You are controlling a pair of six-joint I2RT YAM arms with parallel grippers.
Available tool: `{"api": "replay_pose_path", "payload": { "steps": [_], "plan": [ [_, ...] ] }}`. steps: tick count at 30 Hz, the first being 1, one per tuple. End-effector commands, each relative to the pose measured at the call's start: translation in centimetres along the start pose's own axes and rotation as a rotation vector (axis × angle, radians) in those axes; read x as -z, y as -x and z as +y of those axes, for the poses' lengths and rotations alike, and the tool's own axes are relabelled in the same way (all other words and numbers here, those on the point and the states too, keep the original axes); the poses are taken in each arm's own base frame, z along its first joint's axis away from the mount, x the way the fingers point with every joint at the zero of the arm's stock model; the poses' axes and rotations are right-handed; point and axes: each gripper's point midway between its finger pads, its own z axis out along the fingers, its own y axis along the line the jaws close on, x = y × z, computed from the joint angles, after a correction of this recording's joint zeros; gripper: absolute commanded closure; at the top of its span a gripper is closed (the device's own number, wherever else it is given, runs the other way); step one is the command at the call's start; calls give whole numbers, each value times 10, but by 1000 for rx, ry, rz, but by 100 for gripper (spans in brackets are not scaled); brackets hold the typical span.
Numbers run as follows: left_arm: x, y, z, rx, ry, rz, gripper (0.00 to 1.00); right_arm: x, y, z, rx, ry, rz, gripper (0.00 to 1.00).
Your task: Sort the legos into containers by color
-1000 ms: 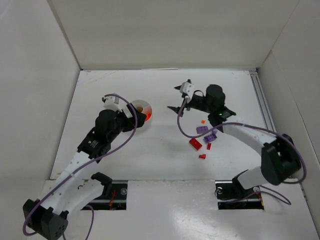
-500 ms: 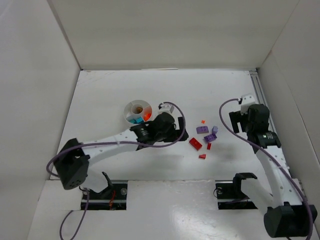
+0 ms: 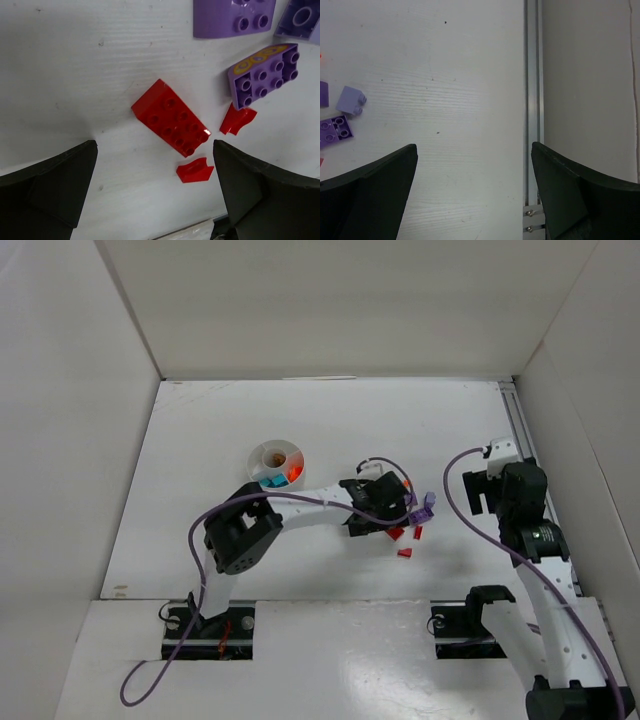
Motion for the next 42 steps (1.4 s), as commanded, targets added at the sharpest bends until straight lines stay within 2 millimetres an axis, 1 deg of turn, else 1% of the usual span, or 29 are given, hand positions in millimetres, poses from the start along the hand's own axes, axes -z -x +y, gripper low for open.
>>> {"api": "replay_pose_path", "payload": {
  "steps": [1, 3, 4, 5, 6, 7, 8, 9, 10, 11, 13, 14, 15, 17, 18, 20, 22, 23, 26, 27, 28, 29, 34, 35, 36, 38, 39, 40, 42],
  "plan": [
    [7, 16, -13, 54, 46, -28, 1, 3, 3, 1, -7, -12, -21, 0],
    [2, 18, -9, 64, 95, -36, 6, 3, 4, 2, -2, -12, -22, 0],
    [-3, 16, -2, 57, 131, -32, 7, 5, 5, 1, -4, -15, -30, 0],
    [0, 24, -8, 71, 127, -57, 7, 5, 5, 1, -5, -15, -30, 0],
    [-2, 26, -8, 70, 133, -68, 11, 5, 8, 2, -3, -11, -42, 0],
    [-2, 26, -4, 66, 151, -72, 11, 5, 8, 2, -3, -11, -43, 0],
    [-2, 30, -7, 67, 151, -84, 12, 5, 8, 2, -3, -11, -43, 0],
    [-4, 30, -4, 71, 171, -91, 14, 5, 8, 2, -3, -11, -43, 0],
    [-3, 32, -8, 73, 163, -95, 15, 5, 8, 2, -3, -11, -43, 0],
    [-10, 27, 0, 64, 198, -80, 17, 5, 8, 2, -3, -11, -43, 0],
    [-11, 31, -3, 63, 204, -87, 19, 5, 9, 3, 1, -12, -43, 0],
    [-13, 31, -5, 63, 203, -87, 24, 5, 7, 4, 1, -12, -43, 0],
    [-15, 27, -7, 53, 208, -81, 26, 5, 7, 4, 1, -12, -43, 0],
    [-16, 26, -5, 50, 220, -76, 30, 5, 7, 4, 1, -12, -43, 0],
    [-15, 26, 1, 56, 249, -82, 31, 5, 7, 4, 1, -12, -43, 0],
    [-18, 24, 7, 59, 274, -83, 39, 7, 8, 3, -2, -15, -53, 0],
    [-18, 26, 8, 58, 277, -93, 43, 7, 10, 2, -4, -18, -61, 0],
    [-17, 22, 6, 50, 274, -90, 47, 6, 7, 3, -2, -15, -53, 0],
    [-17, 22, 6, 50, 274, -90, 52, 6, 8, 6, 2, -8, -57, 0],
    [-18, 23, 3, 53, 263, -95, 57, 6, 8, 6, 2, -8, -57, 0],
    [-18, 22, 3, 41, 260, -84, 58, 7, 9, 5, 0, -11, -65, 0],
    [-18, 19, -5, 31, 231, -81, 60, 8, 9, 5, 0, -11, -65, 0],
    [-19, 18, -7, 15, 220, -74, 66, 9, 9, 2, -3, -22, -71, 0],
    [-15, 20, -10, 17, 212, -78, 68, 11, 10, 1, -6, -25, -79, 0],
    [-17, 19, -7, 7, 213, -76, 70, 11, 10, 1, -6, -25, -79, 0],
    [-14, 17, -14, 3, 192, -81, 72, 11, 10, 1, -6, -25, -79, 0],
    [-15, 15, -10, 1, 202, -77, 76, 11, 10, 1, -6, -25, -79, 0],
    [-12, 17, -12, 3, 194, -80, 79, 11, 10, 1, -6, -25, -79, 0],
    [-9, 20, -14, 4, 189, -93, 80, 11, 10, 1, -6, -25, -79, 0]
  ]
}}
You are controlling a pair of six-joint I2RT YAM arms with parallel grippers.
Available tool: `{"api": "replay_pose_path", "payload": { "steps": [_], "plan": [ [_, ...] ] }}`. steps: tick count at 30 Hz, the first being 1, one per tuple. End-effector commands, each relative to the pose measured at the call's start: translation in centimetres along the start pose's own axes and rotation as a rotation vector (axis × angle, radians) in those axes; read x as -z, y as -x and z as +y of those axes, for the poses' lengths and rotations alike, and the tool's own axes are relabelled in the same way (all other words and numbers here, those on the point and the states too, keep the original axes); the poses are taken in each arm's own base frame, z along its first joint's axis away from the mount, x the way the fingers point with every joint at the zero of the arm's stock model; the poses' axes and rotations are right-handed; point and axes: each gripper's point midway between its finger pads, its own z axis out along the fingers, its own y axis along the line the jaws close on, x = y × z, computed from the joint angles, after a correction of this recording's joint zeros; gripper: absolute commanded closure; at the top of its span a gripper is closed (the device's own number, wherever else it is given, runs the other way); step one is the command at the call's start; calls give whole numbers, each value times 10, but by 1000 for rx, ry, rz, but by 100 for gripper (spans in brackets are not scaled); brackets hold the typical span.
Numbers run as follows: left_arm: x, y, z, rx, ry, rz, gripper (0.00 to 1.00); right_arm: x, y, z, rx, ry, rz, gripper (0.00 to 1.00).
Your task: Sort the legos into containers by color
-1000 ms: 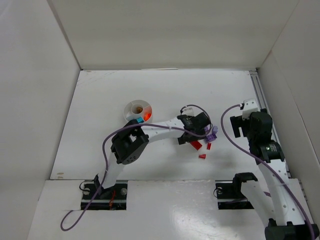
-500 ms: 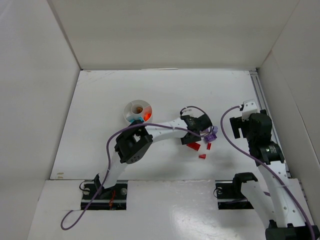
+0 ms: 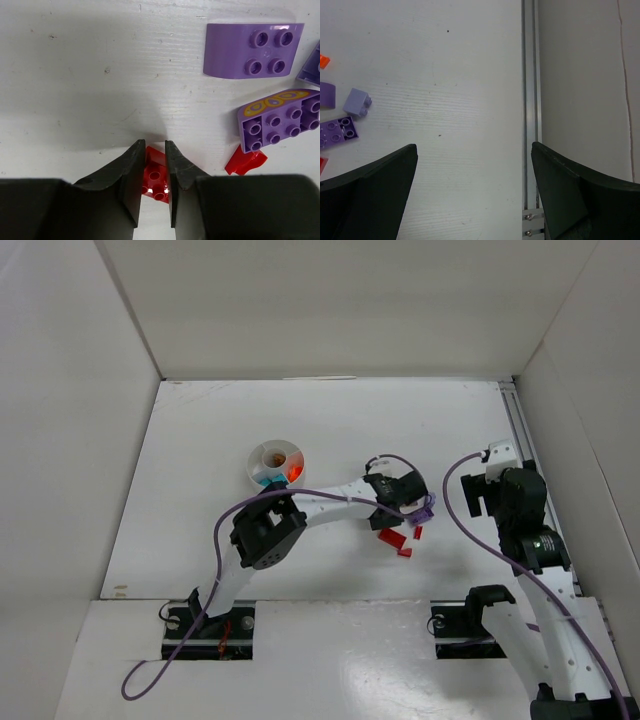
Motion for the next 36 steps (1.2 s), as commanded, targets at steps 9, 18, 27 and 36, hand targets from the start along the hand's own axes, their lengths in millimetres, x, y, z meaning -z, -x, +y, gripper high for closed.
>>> {"api": "replay_pose_path", "payload": {
  "steps": [9, 18, 27, 36],
  "plan": [
    [42, 20, -4, -176, -47, -179, 56, -1, 3, -1, -18, -18, -20, 0],
    [59, 21, -28, -573, -275, -247, 40, -1, 3, 0, -18, -9, -23, 0],
    [88, -16, -16, -1175, -589, -192, 1, -1, 6, 2, -2, 5, -37, 0],
    [56, -43, -7, -1533, -644, -86, 10, -1, 6, 2, -2, 5, -37, 0]
  ]
}}
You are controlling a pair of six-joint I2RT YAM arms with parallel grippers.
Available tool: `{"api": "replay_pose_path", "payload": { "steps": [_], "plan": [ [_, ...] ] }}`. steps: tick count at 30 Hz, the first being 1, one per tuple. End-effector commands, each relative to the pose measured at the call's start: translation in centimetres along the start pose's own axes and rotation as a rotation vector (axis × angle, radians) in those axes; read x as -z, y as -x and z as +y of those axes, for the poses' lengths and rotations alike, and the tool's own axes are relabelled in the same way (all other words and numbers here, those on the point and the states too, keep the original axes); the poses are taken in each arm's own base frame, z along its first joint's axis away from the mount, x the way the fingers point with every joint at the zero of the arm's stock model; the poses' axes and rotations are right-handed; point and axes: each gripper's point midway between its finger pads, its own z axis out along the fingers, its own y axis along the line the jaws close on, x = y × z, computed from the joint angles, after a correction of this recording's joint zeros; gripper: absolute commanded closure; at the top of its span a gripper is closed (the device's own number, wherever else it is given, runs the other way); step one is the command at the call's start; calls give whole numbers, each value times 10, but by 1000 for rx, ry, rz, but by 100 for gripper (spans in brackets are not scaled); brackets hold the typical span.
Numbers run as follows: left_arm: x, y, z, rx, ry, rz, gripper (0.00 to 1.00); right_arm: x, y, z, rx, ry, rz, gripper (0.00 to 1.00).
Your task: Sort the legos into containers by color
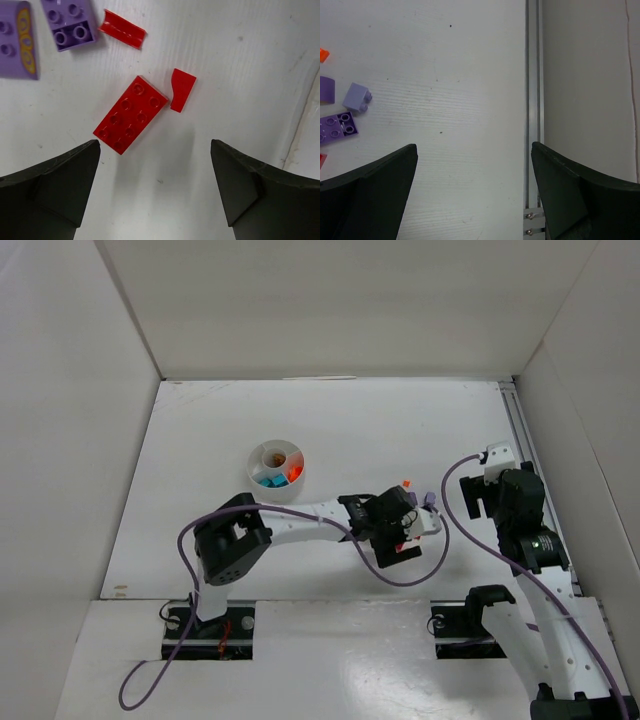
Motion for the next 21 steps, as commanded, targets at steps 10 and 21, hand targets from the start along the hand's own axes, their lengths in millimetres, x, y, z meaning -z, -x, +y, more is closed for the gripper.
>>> {"api": "replay_pose_path", "payload": {
  "steps": [10, 21],
  "plan": [
    [-1, 4, 11, -261, -70, -20, 11, -3, 12, -1, -6, 0, -33, 0],
    [-24, 9, 24, -271, -108, 10, 18, -4, 12, -2, 3, -8, -30, 0]
  ]
}}
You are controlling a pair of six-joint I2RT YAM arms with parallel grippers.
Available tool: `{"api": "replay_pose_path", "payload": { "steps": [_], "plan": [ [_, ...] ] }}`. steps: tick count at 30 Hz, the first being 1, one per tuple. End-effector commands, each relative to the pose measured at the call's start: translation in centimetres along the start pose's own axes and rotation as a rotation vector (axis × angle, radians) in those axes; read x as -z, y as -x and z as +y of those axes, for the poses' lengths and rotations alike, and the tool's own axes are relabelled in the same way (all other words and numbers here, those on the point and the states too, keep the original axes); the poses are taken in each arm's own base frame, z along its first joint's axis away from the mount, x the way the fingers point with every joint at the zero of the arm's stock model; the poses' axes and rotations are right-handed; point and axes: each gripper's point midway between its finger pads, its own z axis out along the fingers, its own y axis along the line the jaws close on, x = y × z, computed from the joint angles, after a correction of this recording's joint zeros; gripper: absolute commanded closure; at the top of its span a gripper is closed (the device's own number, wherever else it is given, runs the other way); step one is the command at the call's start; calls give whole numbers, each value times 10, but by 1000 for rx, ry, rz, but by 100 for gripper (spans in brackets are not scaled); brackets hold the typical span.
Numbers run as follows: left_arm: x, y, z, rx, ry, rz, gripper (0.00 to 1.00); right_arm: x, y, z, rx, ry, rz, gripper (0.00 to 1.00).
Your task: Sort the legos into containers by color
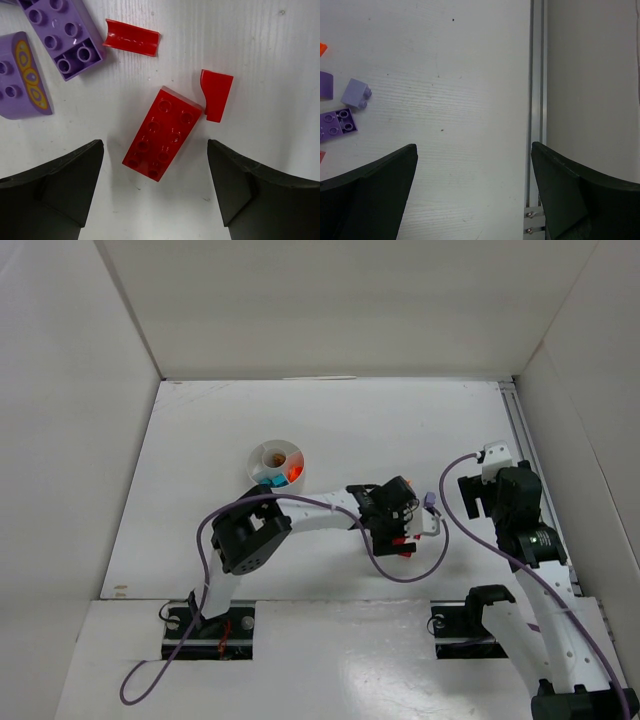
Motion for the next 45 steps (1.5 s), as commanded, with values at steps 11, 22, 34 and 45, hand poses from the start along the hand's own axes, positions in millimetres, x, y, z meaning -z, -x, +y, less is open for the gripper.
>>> {"api": "replay_pose_path", "payload": {
  "steps": [11, 22, 34, 45],
  "plan": [
    [-12, 14, 1, -28, -70, 1, 32, -2, 17, -3, -5, -8, -54, 0],
    [-7, 4, 4, 49, -13, 30, 60, 1, 19, -5, -10, -14, -71, 0],
    [43, 32, 55, 261, 204, -198, 85, 1, 19, -5, -10, -14, -71, 0],
    [153, 30, 123, 529, 625, -473, 83, 3, 20, -7, -13, -26, -76, 0]
  ]
}}
